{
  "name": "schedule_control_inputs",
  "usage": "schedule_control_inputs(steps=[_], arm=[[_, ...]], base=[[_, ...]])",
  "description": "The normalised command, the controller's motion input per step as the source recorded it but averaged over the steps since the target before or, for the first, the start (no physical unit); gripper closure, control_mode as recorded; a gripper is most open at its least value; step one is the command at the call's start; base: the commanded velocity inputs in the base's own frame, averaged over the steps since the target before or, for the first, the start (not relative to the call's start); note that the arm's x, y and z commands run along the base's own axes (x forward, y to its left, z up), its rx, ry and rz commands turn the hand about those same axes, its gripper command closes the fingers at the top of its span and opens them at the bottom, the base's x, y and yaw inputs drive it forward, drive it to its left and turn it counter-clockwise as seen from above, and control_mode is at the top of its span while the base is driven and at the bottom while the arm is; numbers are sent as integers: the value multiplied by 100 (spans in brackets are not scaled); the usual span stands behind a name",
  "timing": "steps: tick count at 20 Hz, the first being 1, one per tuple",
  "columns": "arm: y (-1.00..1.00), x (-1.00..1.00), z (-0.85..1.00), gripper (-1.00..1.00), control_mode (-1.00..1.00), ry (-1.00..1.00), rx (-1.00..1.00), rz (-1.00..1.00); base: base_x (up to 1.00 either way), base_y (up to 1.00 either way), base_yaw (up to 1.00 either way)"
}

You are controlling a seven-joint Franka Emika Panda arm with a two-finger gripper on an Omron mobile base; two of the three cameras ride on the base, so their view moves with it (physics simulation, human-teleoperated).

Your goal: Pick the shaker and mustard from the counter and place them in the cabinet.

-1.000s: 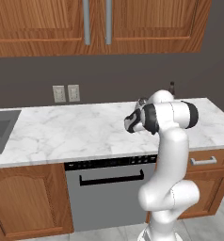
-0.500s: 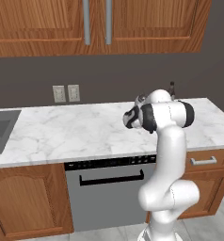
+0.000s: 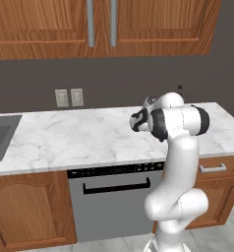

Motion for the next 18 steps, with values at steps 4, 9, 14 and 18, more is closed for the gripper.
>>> schedule_control_inputs(steps=[4, 9, 14, 18], arm=[[15, -71, 59, 100, -100, -10, 0, 0], [17, -88, 49, 100, -100, -8, 0, 0], [10, -99, 46, 100, -100, -4, 1, 0], [0, -92, 59, 100, -100, -3, 4, 0]], base=[[0, 0, 0], [0, 0, 0], [0, 0, 0], [0, 0, 0]])
